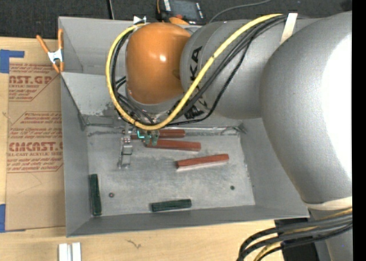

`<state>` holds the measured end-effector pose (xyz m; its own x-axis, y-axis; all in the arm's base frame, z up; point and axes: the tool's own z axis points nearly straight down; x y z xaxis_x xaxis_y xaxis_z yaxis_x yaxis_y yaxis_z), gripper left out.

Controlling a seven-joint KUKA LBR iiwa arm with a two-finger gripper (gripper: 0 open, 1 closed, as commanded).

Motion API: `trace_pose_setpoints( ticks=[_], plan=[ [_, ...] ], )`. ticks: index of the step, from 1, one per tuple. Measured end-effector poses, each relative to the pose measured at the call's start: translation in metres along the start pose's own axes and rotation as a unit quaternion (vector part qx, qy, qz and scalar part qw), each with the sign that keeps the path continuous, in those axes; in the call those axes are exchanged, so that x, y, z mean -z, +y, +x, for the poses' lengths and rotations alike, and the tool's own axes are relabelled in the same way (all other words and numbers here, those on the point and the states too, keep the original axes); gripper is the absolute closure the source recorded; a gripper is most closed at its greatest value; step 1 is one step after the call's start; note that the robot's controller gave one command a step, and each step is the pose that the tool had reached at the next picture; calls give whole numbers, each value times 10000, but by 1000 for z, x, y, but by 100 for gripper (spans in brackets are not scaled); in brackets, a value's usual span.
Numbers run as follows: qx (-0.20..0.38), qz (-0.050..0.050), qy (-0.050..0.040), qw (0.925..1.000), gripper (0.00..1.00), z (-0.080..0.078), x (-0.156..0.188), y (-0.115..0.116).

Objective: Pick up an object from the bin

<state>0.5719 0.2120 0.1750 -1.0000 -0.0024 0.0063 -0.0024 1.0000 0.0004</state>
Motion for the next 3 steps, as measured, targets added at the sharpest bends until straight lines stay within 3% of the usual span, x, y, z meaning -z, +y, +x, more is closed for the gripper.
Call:
trace_pose_setpoints(
  ticks=[1, 2, 3],
  plan=[
    [-18, 22, 37, 10000, 0, 79, -91, -45],
    [844, 2, -86, 9964, 0, 84, -104, -107],
    [1536, 18, -36, 9881, 0, 71, -106, -177]
  ],
)
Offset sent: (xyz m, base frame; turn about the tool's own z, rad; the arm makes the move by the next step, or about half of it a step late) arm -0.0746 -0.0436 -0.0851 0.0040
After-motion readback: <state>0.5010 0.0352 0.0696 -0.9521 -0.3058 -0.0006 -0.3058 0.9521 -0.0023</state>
